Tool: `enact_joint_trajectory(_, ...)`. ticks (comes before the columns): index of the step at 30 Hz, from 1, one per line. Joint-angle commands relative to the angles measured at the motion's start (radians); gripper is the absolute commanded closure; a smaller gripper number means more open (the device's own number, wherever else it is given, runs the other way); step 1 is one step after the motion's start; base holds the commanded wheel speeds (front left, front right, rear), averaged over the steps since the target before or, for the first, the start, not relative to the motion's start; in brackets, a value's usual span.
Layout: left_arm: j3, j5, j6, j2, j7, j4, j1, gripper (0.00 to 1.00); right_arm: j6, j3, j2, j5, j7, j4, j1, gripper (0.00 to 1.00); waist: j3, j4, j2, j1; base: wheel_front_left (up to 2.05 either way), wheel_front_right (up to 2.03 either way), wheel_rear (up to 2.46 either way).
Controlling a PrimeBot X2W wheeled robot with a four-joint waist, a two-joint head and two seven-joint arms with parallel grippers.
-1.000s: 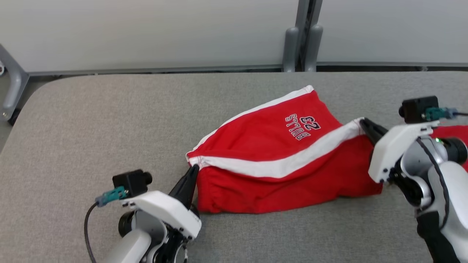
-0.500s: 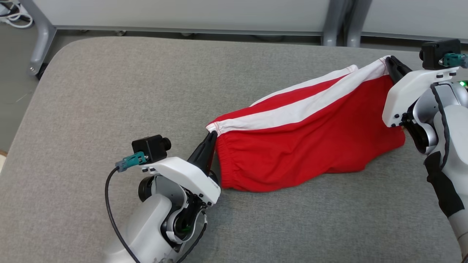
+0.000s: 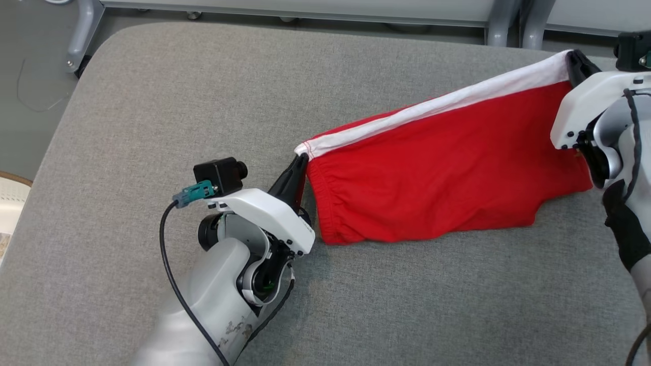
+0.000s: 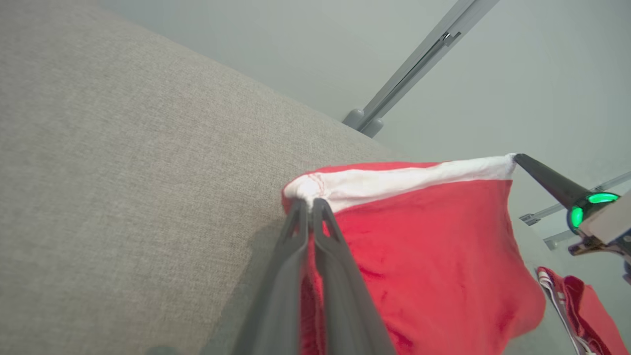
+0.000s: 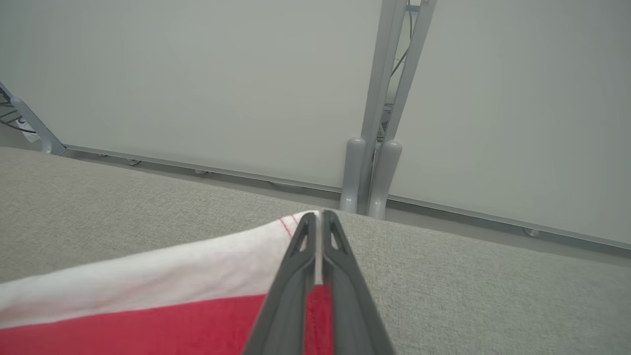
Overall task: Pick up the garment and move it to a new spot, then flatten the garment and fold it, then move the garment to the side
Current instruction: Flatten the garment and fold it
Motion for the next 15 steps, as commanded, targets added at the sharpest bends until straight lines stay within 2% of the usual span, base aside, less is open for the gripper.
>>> enact_joint_trajectory(1,-0.004,0.008,-0.006,0.006,-0.010,0.015,-0.022,0.05,0.000,-0.006,0.011,-0.010,-0.012,0.022,-0.008,0.00,0.007,0.003,0.0000,0.0000,0.00,0.00,0.00)
enact_joint_trajectory(2,-0.008,0.009,-0.009,0.005,-0.019,0.025,-0.031,0.00,0.000,-0.015,0.016,-0.016,-0.020,0.039,-0.018,0.00,0.010,0.003,0.0000,0.0000,0.00,0.00,0.00)
enact_joint_trajectory(8,-0.036,0.055,-0.009,0.004,-0.073,0.073,-0.067,0.00,0.000,-0.031,0.048,-0.006,-0.014,0.106,-0.061,0.00,0.005,0.003,0.0000,0.0000,0.00,0.00,0.00)
enact_joint_trajectory(11,-0.030,0.167,0.007,0.051,-0.118,0.031,-0.046,0.00,0.000,-0.050,0.048,0.031,0.079,0.147,-0.080,0.00,-0.018,0.006,0.0000,0.0000,0.00,0.00,0.00)
enact_joint_trajectory(15,0.065,0.341,0.043,0.104,-0.121,-0.137,0.069,0.00,0.000,-0.073,0.024,0.042,0.193,0.174,-0.075,0.00,-0.036,0.005,0.0000,0.0000,0.00,0.00,0.00)
